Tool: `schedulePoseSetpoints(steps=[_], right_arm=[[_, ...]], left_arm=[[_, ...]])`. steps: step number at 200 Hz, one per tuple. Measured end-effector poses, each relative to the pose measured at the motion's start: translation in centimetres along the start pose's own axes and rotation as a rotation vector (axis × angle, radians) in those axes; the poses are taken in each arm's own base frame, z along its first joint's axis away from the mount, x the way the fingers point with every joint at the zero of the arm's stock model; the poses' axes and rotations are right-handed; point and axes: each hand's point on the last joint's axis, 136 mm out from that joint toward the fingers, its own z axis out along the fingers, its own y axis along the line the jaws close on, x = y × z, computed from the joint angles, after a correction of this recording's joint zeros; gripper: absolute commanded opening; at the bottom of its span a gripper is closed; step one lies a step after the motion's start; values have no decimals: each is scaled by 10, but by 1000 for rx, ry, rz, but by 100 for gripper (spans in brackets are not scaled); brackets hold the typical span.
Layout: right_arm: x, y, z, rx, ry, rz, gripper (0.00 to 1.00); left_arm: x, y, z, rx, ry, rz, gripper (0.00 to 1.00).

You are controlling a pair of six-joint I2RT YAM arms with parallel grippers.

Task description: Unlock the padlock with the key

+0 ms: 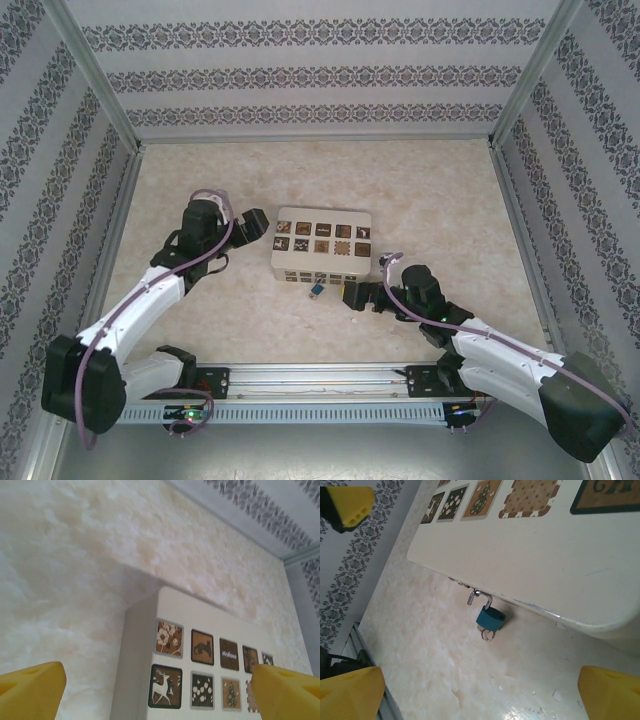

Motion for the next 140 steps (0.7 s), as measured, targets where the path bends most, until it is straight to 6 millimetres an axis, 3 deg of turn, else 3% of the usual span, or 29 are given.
schedulePoseSetpoints(steps=[70,140], right_arm=[[9,-5,4,11,40,44,98],[11,-12,12,30,61,66,98]], left_arm=[[30,-5,58,91,235,23,95],[49,-10,86,168,357,7,83]])
